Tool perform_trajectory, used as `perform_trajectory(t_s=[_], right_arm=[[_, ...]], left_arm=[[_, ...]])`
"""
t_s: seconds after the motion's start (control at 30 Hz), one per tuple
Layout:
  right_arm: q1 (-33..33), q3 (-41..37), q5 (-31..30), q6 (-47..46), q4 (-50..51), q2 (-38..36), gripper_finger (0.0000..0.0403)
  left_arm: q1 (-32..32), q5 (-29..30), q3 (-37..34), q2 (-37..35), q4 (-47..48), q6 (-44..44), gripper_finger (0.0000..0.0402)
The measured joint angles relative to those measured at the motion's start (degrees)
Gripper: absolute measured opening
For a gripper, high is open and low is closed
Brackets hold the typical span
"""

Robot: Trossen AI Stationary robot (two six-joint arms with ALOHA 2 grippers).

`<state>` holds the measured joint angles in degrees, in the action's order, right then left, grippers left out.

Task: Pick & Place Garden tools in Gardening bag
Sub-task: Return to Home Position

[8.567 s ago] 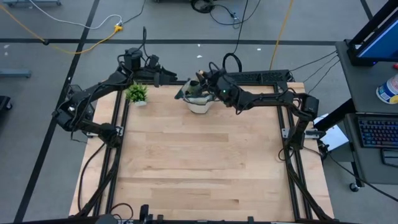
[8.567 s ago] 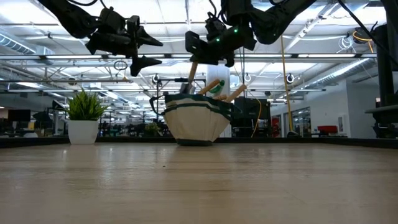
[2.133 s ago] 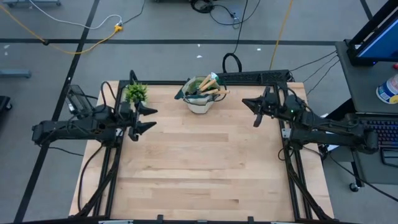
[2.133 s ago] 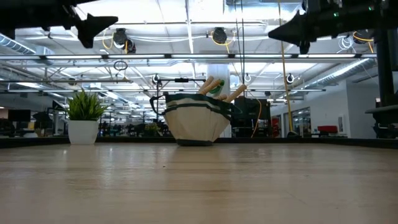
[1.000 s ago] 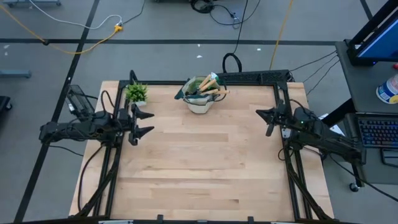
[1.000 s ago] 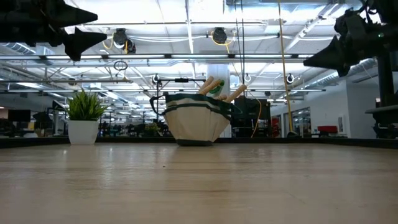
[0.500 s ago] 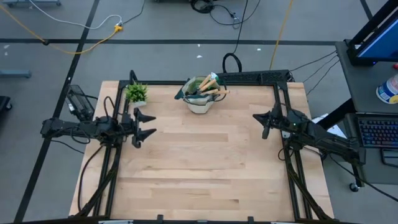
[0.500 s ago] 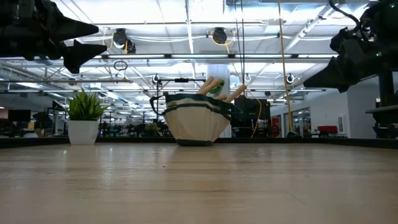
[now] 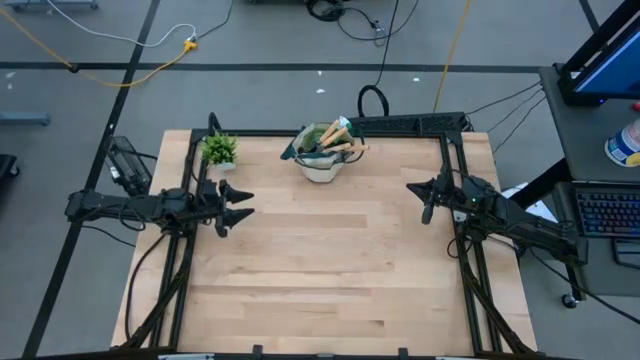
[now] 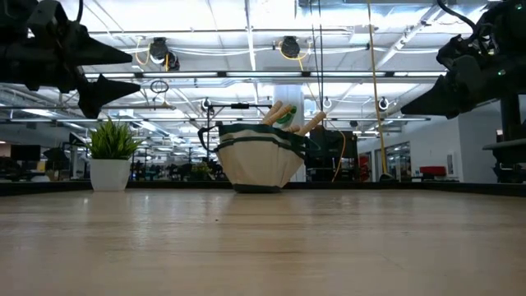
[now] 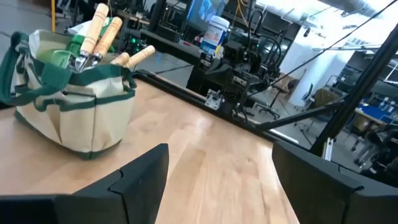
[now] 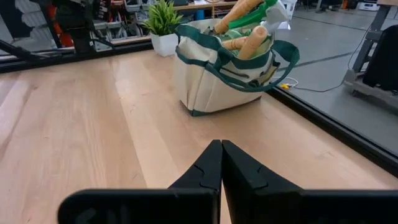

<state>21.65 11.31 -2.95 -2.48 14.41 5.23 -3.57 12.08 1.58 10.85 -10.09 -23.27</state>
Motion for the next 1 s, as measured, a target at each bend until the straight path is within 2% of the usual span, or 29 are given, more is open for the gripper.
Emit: perform_trajectory(t_s=[0.23,0.53,1.0], right_arm=[[0.0,0.0,0.0,0.0,0.9,0.0,0.0],[0.0,0.0,0.0,-4.2,0.5,0.2,0.0],[0.0,0.0,0.0,-4.3,0.5,0.2,0.0]], left_arm=[[0.0,0.0,0.0,0.0,0.0,2.3,0.0294],[0.0,0.0,0.0,0.0,0.0,2.1,0.0294],[0.0,0.0,0.0,0.0,0.0,2.0,0.0294]])
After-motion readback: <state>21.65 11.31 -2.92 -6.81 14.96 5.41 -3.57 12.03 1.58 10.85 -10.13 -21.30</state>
